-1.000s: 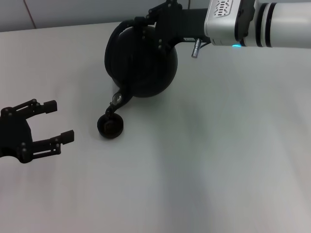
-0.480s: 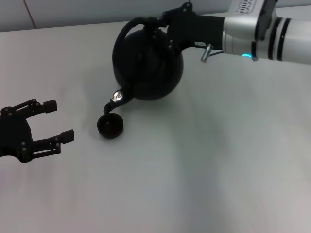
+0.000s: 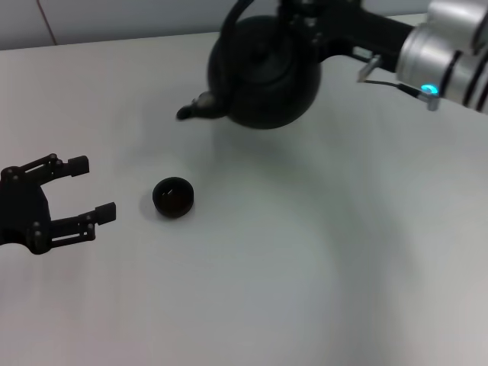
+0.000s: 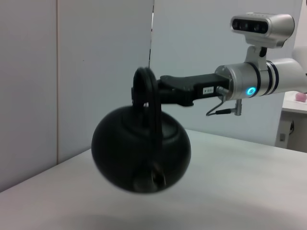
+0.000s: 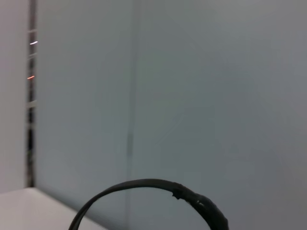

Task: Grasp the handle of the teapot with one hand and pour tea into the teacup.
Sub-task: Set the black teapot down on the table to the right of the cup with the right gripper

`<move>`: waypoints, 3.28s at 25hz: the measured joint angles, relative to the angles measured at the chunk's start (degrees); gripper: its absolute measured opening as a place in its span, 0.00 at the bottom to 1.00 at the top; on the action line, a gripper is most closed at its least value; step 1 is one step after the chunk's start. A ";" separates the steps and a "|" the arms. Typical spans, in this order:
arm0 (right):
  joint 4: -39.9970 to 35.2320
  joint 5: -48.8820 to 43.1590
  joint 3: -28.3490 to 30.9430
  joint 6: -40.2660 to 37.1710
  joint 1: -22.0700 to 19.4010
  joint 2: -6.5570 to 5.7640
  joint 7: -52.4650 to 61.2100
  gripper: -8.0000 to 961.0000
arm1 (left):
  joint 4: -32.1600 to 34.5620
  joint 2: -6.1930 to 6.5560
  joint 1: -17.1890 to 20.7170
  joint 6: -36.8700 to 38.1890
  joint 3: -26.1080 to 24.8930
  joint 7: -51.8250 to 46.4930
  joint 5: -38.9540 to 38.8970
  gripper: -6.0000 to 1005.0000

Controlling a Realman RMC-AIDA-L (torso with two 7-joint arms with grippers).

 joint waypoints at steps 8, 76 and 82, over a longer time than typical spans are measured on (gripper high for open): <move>2.86 0.55 3.49 -0.26 -2.03 0.10 4.07 0.14 | 0.16 -0.16 0.01 0.09 0.00 0.21 0.00 0.85; 7.78 2.73 6.77 0.44 -6.74 -0.07 3.62 0.73 | 0.25 -0.15 -0.71 0.00 0.00 -0.07 0.01 0.85; 5.50 2.59 6.81 -4.88 -9.20 -0.22 3.97 0.73 | 0.25 -0.18 -0.67 0.37 0.00 -0.24 0.00 0.85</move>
